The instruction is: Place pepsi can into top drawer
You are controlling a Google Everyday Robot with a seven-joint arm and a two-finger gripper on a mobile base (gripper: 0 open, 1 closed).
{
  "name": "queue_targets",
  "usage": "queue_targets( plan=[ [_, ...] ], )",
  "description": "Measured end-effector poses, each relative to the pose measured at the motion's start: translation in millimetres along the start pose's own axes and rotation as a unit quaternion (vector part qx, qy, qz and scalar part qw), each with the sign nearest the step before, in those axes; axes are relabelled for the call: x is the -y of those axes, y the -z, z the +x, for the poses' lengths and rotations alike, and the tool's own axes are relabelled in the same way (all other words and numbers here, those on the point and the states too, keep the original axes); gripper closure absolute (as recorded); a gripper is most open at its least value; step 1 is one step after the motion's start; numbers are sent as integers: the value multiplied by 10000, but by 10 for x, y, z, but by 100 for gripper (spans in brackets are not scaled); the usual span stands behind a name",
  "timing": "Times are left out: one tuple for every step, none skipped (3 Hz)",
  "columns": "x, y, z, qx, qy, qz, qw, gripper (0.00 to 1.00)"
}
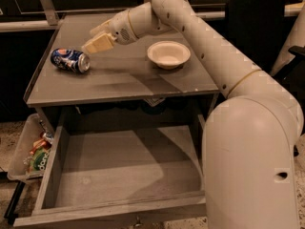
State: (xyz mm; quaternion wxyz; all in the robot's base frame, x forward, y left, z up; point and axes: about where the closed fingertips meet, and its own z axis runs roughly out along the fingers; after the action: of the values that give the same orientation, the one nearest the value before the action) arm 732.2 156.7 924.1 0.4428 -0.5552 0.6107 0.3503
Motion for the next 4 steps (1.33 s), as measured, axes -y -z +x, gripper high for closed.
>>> queue_targets(
  plan=[
    [0, -1, 0, 0, 0, -1, 10000, 0],
    [0, -1, 0, -1, 0, -1, 10000, 0],
    [3, -37, -3, -621, -13, 100, 9980, 0],
    [-40, -155, -57, -1766, 4, 126, 9842, 0]
  ],
)
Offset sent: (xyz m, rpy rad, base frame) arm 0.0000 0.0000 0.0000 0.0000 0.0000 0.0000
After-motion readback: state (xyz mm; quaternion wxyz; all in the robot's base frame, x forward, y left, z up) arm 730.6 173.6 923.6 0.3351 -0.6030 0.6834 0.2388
